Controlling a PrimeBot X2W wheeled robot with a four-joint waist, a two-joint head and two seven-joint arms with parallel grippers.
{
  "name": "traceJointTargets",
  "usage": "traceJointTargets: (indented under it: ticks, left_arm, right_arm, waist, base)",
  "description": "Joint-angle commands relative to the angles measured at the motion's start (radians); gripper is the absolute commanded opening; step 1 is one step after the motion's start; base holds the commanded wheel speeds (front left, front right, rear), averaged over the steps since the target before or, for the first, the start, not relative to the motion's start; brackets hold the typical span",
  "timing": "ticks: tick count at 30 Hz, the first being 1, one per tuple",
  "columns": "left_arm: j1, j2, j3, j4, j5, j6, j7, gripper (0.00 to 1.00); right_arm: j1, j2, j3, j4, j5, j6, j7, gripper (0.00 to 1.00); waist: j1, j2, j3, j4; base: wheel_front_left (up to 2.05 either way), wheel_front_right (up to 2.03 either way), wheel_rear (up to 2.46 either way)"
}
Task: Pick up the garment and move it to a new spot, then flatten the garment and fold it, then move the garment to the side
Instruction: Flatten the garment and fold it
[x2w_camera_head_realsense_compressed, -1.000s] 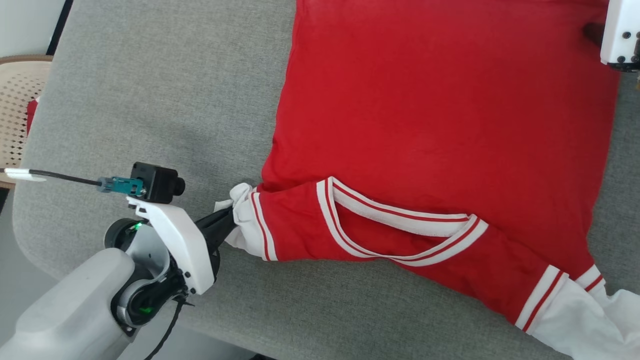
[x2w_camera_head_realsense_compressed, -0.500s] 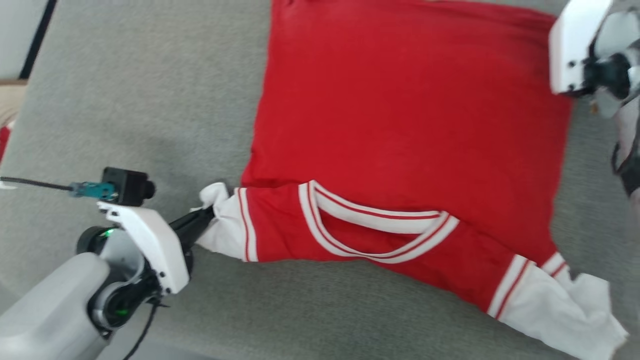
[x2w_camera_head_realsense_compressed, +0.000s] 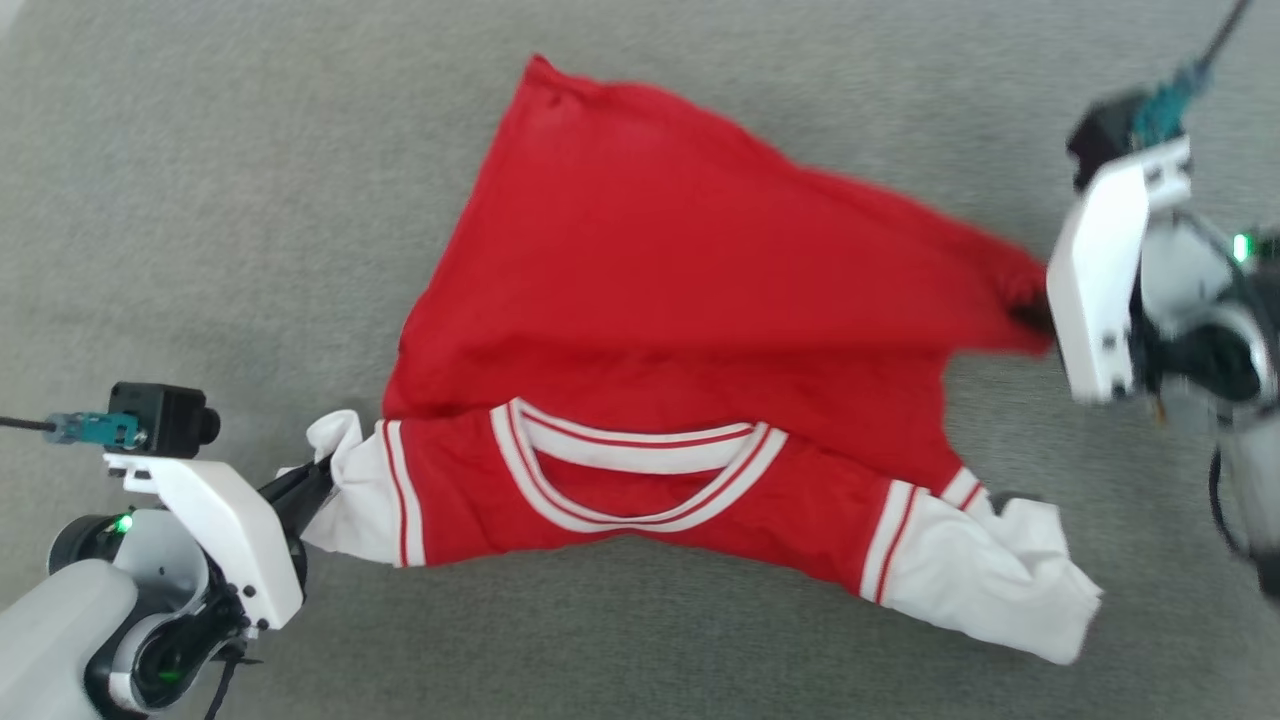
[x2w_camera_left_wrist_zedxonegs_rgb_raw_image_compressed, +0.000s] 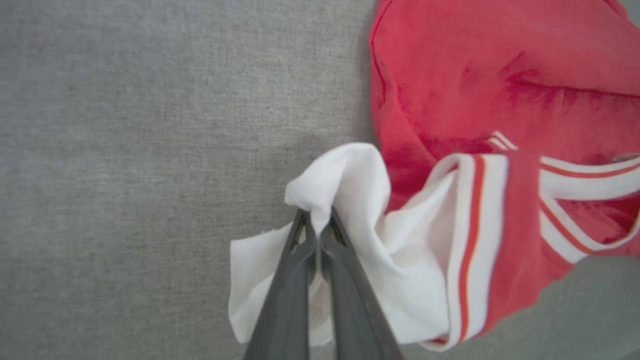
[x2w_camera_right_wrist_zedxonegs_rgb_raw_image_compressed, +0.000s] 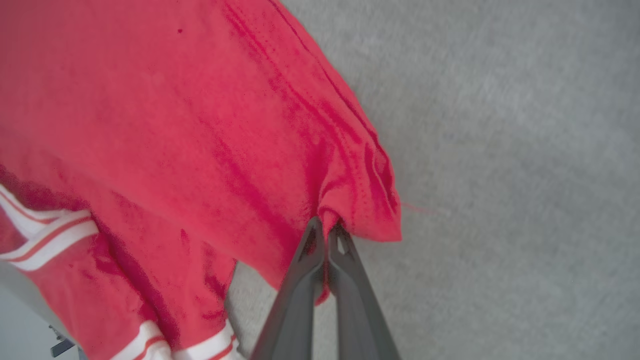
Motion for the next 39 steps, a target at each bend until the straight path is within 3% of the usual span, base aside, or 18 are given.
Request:
traceJointTargets:
  ticks: [1,4,10,16,18,19,20,24,31,34,39]
  left_arm:
    - [0.013,0.009,0.006,-0.008,-0.001,0.007,-0.001,0.0]
    - [0.026,0.027,0.012,-0.038,-0.008,0.025,-0.002,0.0]
    - [0.038,0.051,0.02,-0.083,-0.016,0.047,0.0,0.0]
    - [0.029,0.049,0.02,-0.103,-0.01,0.055,0.002,0.0]
    - [0.025,0.047,0.019,-0.103,-0.008,0.053,0.003,0.0]
    - [0.024,0.046,0.018,-0.102,-0.008,0.052,0.005,0.0]
    - [0.022,0.045,0.018,-0.101,-0.008,0.051,0.006,0.0]
    - [0.029,0.045,0.018,-0.096,-0.011,0.049,0.002,0.0]
    - [0.048,0.039,0.011,-0.096,-0.013,0.047,-0.002,0.0]
    - [0.043,0.028,-0.001,-0.092,-0.001,0.049,0.007,0.0]
    - [0.024,0.008,-0.009,-0.085,0.002,0.044,0.017,0.0]
  right_arm:
    - [0.034,0.0,-0.008,-0.03,0.01,0.0,0.015,0.0]
    - [0.153,-0.003,-0.047,-0.16,0.015,0.0,0.078,0.0]
    - [0.385,0.07,-0.159,-0.376,-0.019,0.0,0.151,0.0]
    - [0.523,0.153,-0.203,-0.403,-0.098,0.0,0.078,0.0]
    - [0.542,0.165,-0.199,-0.37,-0.123,0.0,0.033,0.19]
    - [0.545,0.16,-0.193,-0.363,-0.138,0.0,0.012,0.43]
    - [0.547,0.164,-0.196,-0.355,-0.139,0.0,-0.003,1.0]
    - [0.531,0.151,-0.193,-0.39,-0.143,0.0,-0.011,1.0]
    - [0.504,0.151,-0.24,-0.567,-0.134,0.0,0.019,1.0]
    - [0.461,0.142,-0.248,-0.642,-0.148,0.0,-0.02,1.0]
    - [0.389,0.134,-0.221,-0.647,-0.155,0.0,-0.096,1.0]
  waist:
    - [0.0,0.0,-0.019,-0.024]
    - [0.0,0.0,-0.026,-0.042]
    - [0.0,0.0,-0.027,-0.062]
    - [0.0,0.0,-0.011,-0.059]
    - [0.0,0.0,-0.008,-0.057]
    - [0.0,0.0,-0.007,-0.055]
    - [0.0,0.0,-0.007,-0.054]
    - [0.0,0.0,-0.012,-0.053]
    - [0.0,0.0,-0.026,-0.033]
    - [0.0,0.0,-0.03,-0.011]
    - [0.0,0.0,-0.03,0.019]
  base:
    - [0.0,0.0,0.0]
    - [0.0,0.0,0.0]
    - [0.0,0.0,0.0]
    - [0.0,0.0,0.0]
    - [0.0,0.0,0.0]
    - [0.0,0.0,0.0]
    - [0.0,0.0,0.0]
    - [0.0,0.0,0.0]
    - [0.0,0.0,0.0]
    - [0.0,0.0,0.0]
    - [0.0,0.0,0.0]
